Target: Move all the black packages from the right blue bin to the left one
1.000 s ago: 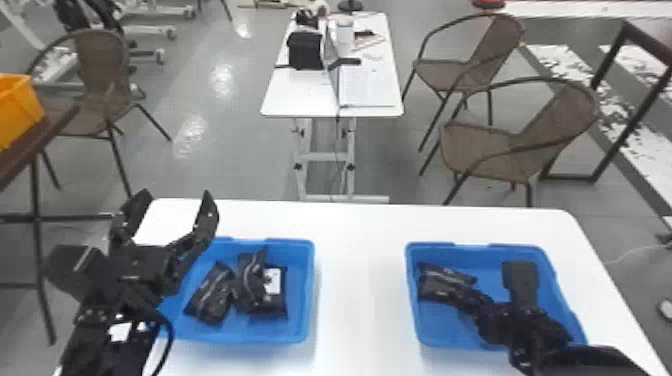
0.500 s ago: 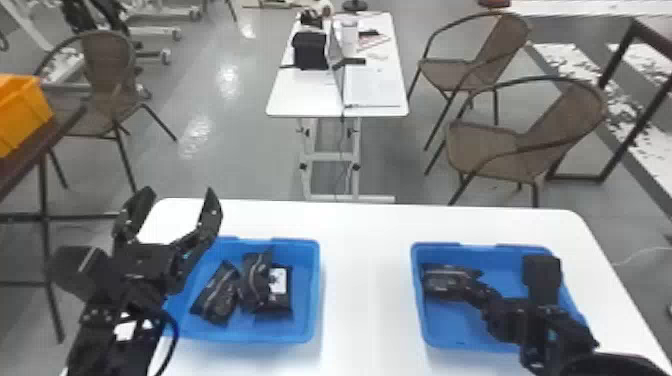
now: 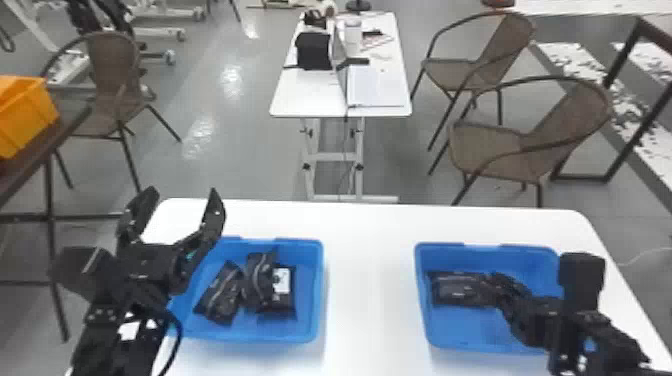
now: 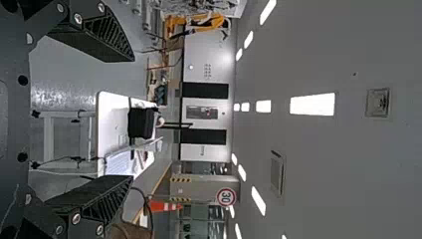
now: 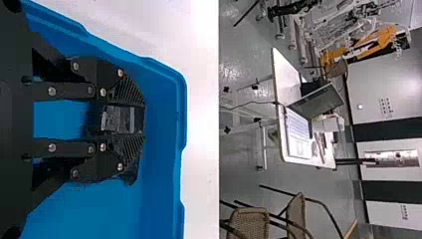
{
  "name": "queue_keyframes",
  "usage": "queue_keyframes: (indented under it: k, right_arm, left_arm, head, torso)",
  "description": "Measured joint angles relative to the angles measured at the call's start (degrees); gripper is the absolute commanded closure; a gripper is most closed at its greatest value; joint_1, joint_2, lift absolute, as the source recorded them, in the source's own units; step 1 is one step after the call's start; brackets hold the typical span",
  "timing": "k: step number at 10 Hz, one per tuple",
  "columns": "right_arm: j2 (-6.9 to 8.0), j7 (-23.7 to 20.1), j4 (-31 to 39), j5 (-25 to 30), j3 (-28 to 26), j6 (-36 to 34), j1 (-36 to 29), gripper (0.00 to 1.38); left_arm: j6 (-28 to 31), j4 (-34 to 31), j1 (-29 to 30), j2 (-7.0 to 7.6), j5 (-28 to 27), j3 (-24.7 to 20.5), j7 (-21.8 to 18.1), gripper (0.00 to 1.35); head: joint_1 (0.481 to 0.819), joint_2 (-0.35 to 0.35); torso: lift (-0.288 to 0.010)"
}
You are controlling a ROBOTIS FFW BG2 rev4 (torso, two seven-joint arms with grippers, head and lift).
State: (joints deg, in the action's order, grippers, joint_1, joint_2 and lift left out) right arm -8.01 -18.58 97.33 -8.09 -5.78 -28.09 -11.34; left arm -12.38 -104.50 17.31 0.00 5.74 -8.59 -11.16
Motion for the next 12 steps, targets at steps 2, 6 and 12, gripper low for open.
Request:
queue_keyframes:
  k: [2, 6, 12]
  right_arm:
    - [-0.14, -0.29, -2.89, 1.96, 0.47, 3.51, 1.25, 0.14]
    - [0.21, -0.94, -10.34, 3.78, 0.45, 6.40, 4.90, 0.24]
    - [0.18, -0.93, -29.99, 8.90, 3.87, 9.56, 15.87, 0.24]
  left_arm:
    - [-0.04, 0.07, -0.08, 0.00, -0.02, 0.07, 0.08, 0.20]
    - [0.03, 0.17, -0.25, 0.00, 0.07, 0.15, 0.08, 0.20]
    - [-0.36, 0.27, 0.30, 0.00, 0.83, -0.22, 0.08, 0.20]
  head:
    - [0.695, 0.022]
    - [0.695, 0.014]
    - [0.695, 0.022]
  torso:
    - [0.000]
    - [0.000]
    - [0.000]
